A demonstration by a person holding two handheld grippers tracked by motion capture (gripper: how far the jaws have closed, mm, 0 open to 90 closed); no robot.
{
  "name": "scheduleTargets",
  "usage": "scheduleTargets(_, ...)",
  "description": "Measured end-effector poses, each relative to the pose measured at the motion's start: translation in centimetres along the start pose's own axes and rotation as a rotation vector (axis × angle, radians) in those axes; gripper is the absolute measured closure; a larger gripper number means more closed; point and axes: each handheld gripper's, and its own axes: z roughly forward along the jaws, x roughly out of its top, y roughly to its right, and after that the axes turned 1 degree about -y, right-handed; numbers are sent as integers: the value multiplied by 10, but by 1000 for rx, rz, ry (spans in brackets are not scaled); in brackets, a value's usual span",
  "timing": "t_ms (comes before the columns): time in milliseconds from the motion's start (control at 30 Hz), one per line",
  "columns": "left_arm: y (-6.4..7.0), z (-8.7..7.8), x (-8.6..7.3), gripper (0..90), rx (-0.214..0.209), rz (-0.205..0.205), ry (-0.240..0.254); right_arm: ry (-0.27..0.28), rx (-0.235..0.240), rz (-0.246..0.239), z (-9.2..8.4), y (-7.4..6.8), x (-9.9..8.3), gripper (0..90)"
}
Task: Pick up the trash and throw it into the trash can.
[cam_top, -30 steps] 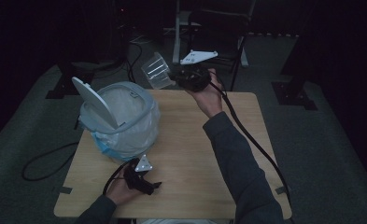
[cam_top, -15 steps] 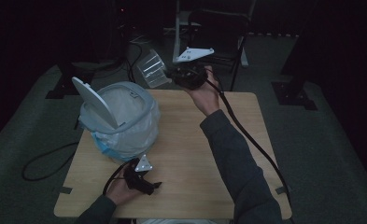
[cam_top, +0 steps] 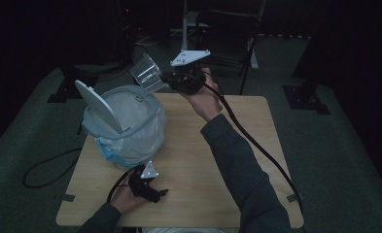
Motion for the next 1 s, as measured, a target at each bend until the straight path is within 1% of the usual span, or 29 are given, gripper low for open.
scheduleTargets(100, 0, 0, 0, 21, 0, -4, 3, 5, 15, -1, 2, -3, 3, 831)
scheduleTargets(233, 0, 0, 0, 21, -1, 0, 0, 7, 31, -17, 5, -9, 7, 831)
scheduleTargets(400, 0, 0, 0, 21, -2, 1, 0, 4, 40, -23, 8, -12, 11, 831)
scheduleTargets(567, 0, 0, 0, 22, -2, 2, 0, 9, 58, -37, 10, -18, 16, 831)
scheduleTargets(767, 0, 0, 0, 21, -2, 3, 0, 14, 74, -25, 12, -19, 16, 831)
scheduleTargets(867, 0, 0, 0, 21, -3, 3, 0, 15, 78, -25, 12, -20, 16, 831)
scheduleTargets(1000, 0, 0, 0, 21, -3, 3, 0, 15, 88, -33, 14, -23, 17, 831)
